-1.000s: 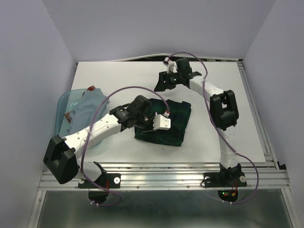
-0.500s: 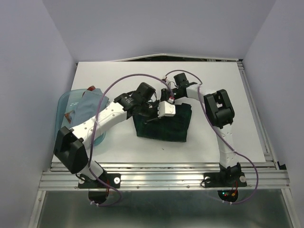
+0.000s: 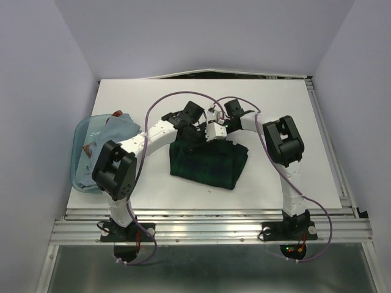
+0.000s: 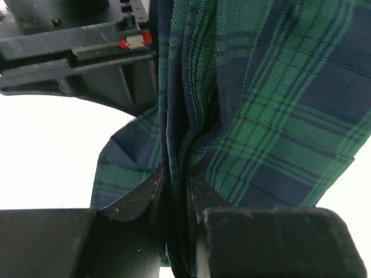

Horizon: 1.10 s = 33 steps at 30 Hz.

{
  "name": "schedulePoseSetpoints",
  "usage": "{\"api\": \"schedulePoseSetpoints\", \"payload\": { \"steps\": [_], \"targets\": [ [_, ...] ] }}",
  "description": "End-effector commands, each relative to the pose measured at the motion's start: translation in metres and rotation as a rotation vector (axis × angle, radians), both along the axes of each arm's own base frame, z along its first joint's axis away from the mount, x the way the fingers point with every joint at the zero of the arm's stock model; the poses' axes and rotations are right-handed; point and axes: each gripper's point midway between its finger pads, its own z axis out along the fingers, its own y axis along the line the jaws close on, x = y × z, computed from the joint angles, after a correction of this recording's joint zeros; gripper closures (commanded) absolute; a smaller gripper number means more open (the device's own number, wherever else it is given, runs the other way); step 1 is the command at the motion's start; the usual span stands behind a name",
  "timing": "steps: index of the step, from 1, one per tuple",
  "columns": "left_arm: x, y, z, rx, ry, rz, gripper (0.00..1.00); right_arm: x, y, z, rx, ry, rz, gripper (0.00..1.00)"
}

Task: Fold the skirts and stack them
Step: Fold the skirt

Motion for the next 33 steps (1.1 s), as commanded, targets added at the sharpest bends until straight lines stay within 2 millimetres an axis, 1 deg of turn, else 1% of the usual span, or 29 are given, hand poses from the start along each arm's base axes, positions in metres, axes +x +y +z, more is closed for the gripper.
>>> {"api": "schedulePoseSetpoints", "payload": {
  "steps": [1,7,12,15,16,17,19,20,21,22,23,24,25,26,27,28,29,30,31,32,33],
  "targets": [
    [0.039,-0.021,0.03,-0.094,-0.159,0.013,1.0,-0.012,0.005,0.005,0.008,0.014,0.022,0.72],
    [0.049,-0.027,0.021,-0.087,-0.185,0.002,1.0,-0.011,0.007,0.003,0.02,0.034,0.028,0.72],
    [0.055,-0.028,0.007,-0.069,-0.202,-0.007,1.0,-0.01,0.009,0.002,0.028,0.045,0.029,0.72],
    [0.059,-0.03,0.001,-0.069,-0.232,0.001,1.0,-0.011,0.01,0.002,0.039,0.056,0.035,0.72],
    [0.059,-0.03,0.0,-0.068,-0.237,0.002,0.98,-0.012,0.01,0.002,0.039,0.06,0.035,0.72],
    [0.059,-0.033,-0.002,-0.067,-0.248,0.0,0.92,-0.012,0.01,0.0,0.037,0.061,0.034,0.72],
    [0.056,-0.033,-0.009,-0.054,-0.245,-0.003,0.84,-0.012,0.01,-0.001,0.036,0.064,0.034,0.72],
    [0.055,-0.034,-0.012,-0.054,-0.247,-0.004,0.76,-0.011,0.01,0.0,0.035,0.066,0.031,0.72],
    [0.051,-0.034,-0.017,-0.047,-0.239,-0.008,0.73,-0.011,0.01,0.0,0.034,0.067,0.03,0.72],
    [0.05,-0.034,-0.018,-0.046,-0.24,-0.008,0.69,-0.009,0.01,-0.001,0.028,0.064,0.023,0.72],
    [0.05,-0.033,-0.017,-0.046,-0.243,-0.006,0.63,-0.007,0.01,0.0,0.021,0.066,0.014,0.69],
    [0.049,-0.033,-0.015,-0.047,-0.246,-0.006,0.61,-0.003,0.01,-0.002,0.002,0.059,-0.001,0.67],
    [0.049,-0.033,-0.011,-0.05,-0.252,0.0,0.59,0.0,0.01,-0.002,-0.002,0.056,-0.009,0.66],
    [0.048,-0.031,0.0,-0.061,-0.26,0.008,0.54,0.005,0.013,0.002,-0.002,0.062,-0.022,0.62],
    [0.048,-0.032,0.012,-0.076,-0.273,0.01,0.53,0.011,0.011,0.005,-0.001,0.06,-0.039,0.61],
    [0.047,-0.032,0.021,-0.085,-0.28,0.012,0.47,0.014,0.012,0.007,0.002,0.059,-0.045,0.6],
    [0.046,-0.032,0.045,-0.115,-0.306,0.021,0.42,0.025,0.009,0.013,0.014,0.054,-0.066,0.58],
    [0.046,-0.031,0.06,-0.13,-0.322,0.026,0.34,0.033,0.005,0.017,0.019,0.048,-0.083,0.57],
    [0.045,-0.03,0.072,-0.14,-0.333,0.03,0.32,0.037,0.006,0.019,0.017,0.039,-0.088,0.56],
    [0.044,-0.028,0.085,-0.152,-0.344,0.034,0.31,0.044,0.002,0.021,0.017,0.031,-0.106,0.53],
    [0.04,-0.024,0.104,-0.176,-0.353,0.052,0.3,0.053,0.0,0.029,0.022,0.013,-0.123,0.51]
  ]
}}
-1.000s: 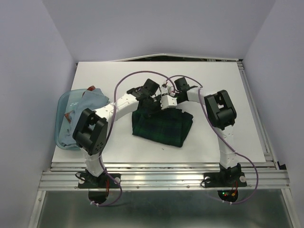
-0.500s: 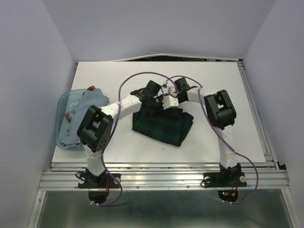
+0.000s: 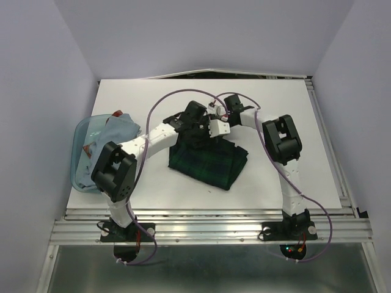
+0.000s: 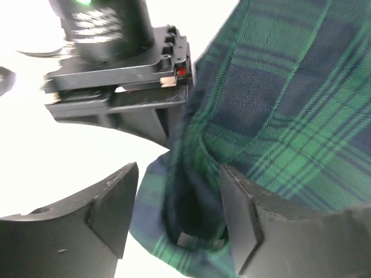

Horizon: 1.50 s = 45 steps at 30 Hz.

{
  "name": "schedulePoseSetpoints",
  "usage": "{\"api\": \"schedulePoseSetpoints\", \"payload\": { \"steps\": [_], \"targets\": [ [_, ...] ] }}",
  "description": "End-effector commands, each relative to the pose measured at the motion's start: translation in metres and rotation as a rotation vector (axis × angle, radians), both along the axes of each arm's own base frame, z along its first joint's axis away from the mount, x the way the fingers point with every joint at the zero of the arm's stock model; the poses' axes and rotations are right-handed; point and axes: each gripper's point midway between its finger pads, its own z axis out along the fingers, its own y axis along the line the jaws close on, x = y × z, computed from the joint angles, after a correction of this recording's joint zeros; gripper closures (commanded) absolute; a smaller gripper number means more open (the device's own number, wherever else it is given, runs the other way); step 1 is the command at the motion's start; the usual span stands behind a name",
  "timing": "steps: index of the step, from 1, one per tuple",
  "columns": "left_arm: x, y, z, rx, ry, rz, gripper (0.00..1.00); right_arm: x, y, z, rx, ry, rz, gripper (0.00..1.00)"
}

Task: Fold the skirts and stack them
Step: Fold the skirt

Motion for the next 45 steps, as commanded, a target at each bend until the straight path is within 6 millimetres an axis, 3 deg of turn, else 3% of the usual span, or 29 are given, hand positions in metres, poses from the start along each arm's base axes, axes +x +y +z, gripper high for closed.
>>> {"api": "schedulePoseSetpoints", "payload": {
  "steps": [1,2,5,10,15,19,20,22,23,28,31,34,35,37,39,40,42,43,44,45],
  "targets": [
    [0.001,-0.004,0.117,-0.179,-0.155,0.023,0.18,0.034,-0.004,0.02,0.004,-0.05,-0.068,0.49],
    [-0.003,0.004,0.128,-0.194,-0.15,0.032,0.11,0.039,-0.007,0.025,0.007,-0.054,-0.083,0.45],
    [-0.012,0.012,0.136,-0.223,-0.097,0.046,0.11,0.054,-0.008,0.036,0.011,-0.09,-0.106,0.43],
    [-0.012,0.047,0.108,-0.267,0.098,0.143,0.11,0.06,-0.005,0.043,0.028,-0.094,-0.111,0.42],
    [-0.013,0.053,0.074,-0.337,0.275,0.207,0.15,0.056,-0.003,0.03,0.035,-0.048,-0.104,0.42],
    [-0.019,0.044,0.06,-0.391,0.359,0.193,0.41,0.052,-0.002,0.025,0.05,-0.003,-0.103,0.43],
    [-0.021,0.041,0.055,-0.397,0.385,0.188,0.55,0.052,-0.002,0.022,0.051,0.0,-0.105,0.43],
    [-0.029,0.034,0.046,-0.434,0.451,0.183,0.68,0.051,-0.001,0.017,0.053,0.017,-0.106,0.45],
    [-0.031,0.032,0.041,-0.444,0.475,0.185,0.78,0.051,-0.001,0.015,0.052,0.023,-0.106,0.51],
    [-0.013,0.02,0.015,-0.512,0.558,0.28,0.86,0.047,-0.001,0.004,0.054,0.044,-0.095,0.66],
    [0.015,0.015,0.005,-0.567,0.568,0.378,0.9,0.049,-0.001,0.005,0.052,0.029,-0.095,0.68],
    [0.04,0.008,-0.008,-0.606,0.591,0.427,0.9,0.06,-0.008,0.015,0.032,-0.035,-0.111,0.66],
    [0.045,0.005,-0.019,-0.612,0.626,0.456,0.9,0.071,-0.014,0.025,0.008,-0.092,-0.131,0.6],
    [0.054,0.002,-0.018,-0.632,0.634,0.469,0.89,0.086,-0.025,0.033,-0.052,-0.167,-0.171,0.52],
    [0.058,0.0,-0.026,-0.642,0.675,0.507,0.86,0.104,-0.047,0.055,-0.098,-0.237,-0.219,0.4],
    [0.059,0.0,-0.028,-0.644,0.683,0.515,0.84,0.113,-0.058,0.06,-0.135,-0.267,-0.254,0.39],
    [0.06,0.0,-0.032,-0.639,0.69,0.526,0.7,0.119,-0.073,0.077,-0.168,-0.314,-0.279,0.35],
    [0.061,0.0,-0.028,-0.64,0.684,0.52,0.64,0.122,-0.082,0.1,-0.174,-0.364,-0.303,0.35],
    [0.063,0.002,-0.024,-0.637,0.666,0.523,0.54,0.122,-0.088,0.109,-0.202,-0.388,-0.322,0.34],
    [0.063,0.004,-0.009,-0.643,0.641,0.519,0.51,0.119,-0.091,0.122,-0.209,-0.417,-0.328,0.34]
  ]
}}
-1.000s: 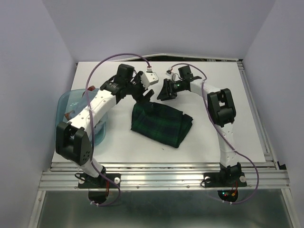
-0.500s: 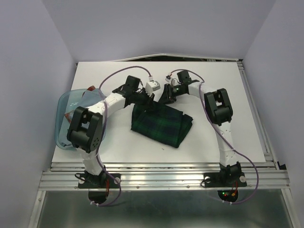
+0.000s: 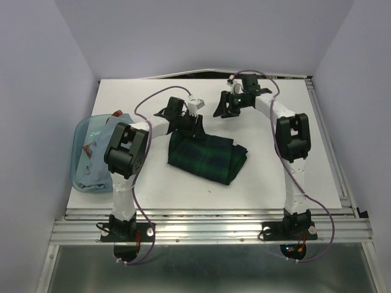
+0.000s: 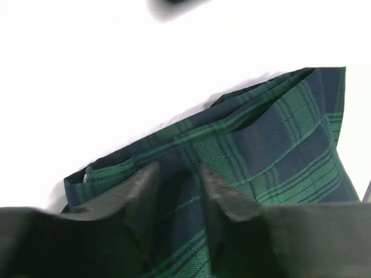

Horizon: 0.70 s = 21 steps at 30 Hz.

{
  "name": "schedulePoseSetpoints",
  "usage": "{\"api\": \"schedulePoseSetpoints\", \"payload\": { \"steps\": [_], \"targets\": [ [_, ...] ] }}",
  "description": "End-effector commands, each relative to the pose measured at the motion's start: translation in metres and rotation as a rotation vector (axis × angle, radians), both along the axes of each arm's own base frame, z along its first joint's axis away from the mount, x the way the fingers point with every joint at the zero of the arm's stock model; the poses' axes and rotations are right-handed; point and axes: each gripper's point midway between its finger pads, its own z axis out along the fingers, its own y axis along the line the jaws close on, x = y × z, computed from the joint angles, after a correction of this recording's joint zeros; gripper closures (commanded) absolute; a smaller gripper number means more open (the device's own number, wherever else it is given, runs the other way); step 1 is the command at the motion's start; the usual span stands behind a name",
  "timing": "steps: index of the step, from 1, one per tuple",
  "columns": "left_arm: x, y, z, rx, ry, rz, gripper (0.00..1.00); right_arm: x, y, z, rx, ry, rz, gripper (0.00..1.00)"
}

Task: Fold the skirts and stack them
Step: Fold the skirt, then neatly place the folded skirt to the corner

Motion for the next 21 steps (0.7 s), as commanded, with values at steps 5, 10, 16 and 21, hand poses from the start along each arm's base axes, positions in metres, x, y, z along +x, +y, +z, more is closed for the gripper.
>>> {"api": "schedulePoseSetpoints", "payload": {
  "steps": [5,10,16,21],
  "targets": [
    [0.033,0.022,0.137,0.038,-0.339,0.098,0.34,-0.026,-0.031,0.157,-0.048,-0.295,-0.111,0.31],
    [0.034,0.053,0.21,0.09,-0.476,0.217,0.07,-0.095,0.015,0.145,-0.044,-0.254,-0.012,0.28],
    [0.023,0.117,0.235,0.188,-0.492,0.394,0.01,-0.178,0.083,0.058,-0.194,-0.119,0.227,0.28],
    [0.007,0.15,0.238,0.215,-0.503,0.437,0.01,-0.181,0.075,0.013,-0.297,-0.091,0.277,0.27]
  ]
}}
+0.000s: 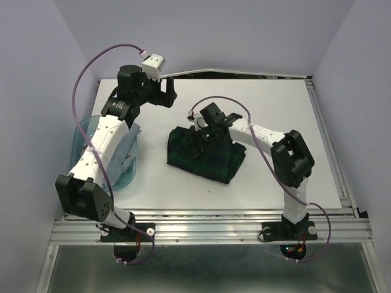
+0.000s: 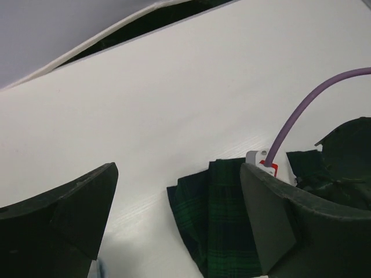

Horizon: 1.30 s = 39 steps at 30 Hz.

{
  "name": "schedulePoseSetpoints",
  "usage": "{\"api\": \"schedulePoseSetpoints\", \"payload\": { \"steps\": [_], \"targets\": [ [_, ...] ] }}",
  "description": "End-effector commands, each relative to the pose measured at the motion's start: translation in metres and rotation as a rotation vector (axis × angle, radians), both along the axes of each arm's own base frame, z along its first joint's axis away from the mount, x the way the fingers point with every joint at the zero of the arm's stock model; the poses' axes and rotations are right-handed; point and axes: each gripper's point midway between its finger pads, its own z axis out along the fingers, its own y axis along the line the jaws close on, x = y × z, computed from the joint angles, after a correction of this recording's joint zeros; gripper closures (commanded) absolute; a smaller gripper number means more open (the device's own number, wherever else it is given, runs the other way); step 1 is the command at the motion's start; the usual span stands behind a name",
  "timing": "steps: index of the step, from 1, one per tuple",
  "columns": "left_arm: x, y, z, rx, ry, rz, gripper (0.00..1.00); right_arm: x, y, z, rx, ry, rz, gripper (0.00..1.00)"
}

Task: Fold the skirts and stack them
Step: Neatly place the folded skirt to the corner

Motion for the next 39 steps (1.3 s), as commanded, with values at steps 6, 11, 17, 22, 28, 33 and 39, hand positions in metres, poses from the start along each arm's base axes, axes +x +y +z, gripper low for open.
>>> {"api": "schedulePoseSetpoints", "payload": {
  "steps": [6,11,17,22,28,33,39],
  "targets": [
    [-0.044,0.037,-0.036,0.12,0.081,0.015,0.01,-0.006,-0.066,-0.084,-0.291,-0.012,0.164,0.27],
    [-0.056,0.036,-0.04,0.146,0.064,-0.037,0.01,-0.03,-0.133,-0.103,-0.37,0.024,0.286,0.31],
    [-0.06,0.03,-0.043,0.158,0.039,-0.098,0.01,-0.024,-0.231,-0.089,-0.51,-0.078,0.331,0.34],
    [-0.055,0.027,-0.041,0.14,0.033,-0.102,0.01,0.018,-0.258,-0.038,-0.546,-0.218,0.184,0.29],
    [-0.057,0.029,-0.034,0.119,0.006,-0.076,0.01,0.032,-0.248,0.025,-0.459,-0.242,-0.178,0.12],
    [-0.055,0.033,-0.032,0.107,-0.013,-0.037,0.01,0.028,-0.254,0.024,-0.448,-0.187,-0.425,0.12],
    [-0.054,0.035,-0.044,0.11,0.008,-0.017,0.01,0.004,-0.248,-0.024,-0.452,0.057,-0.577,0.1]
  ]
}}
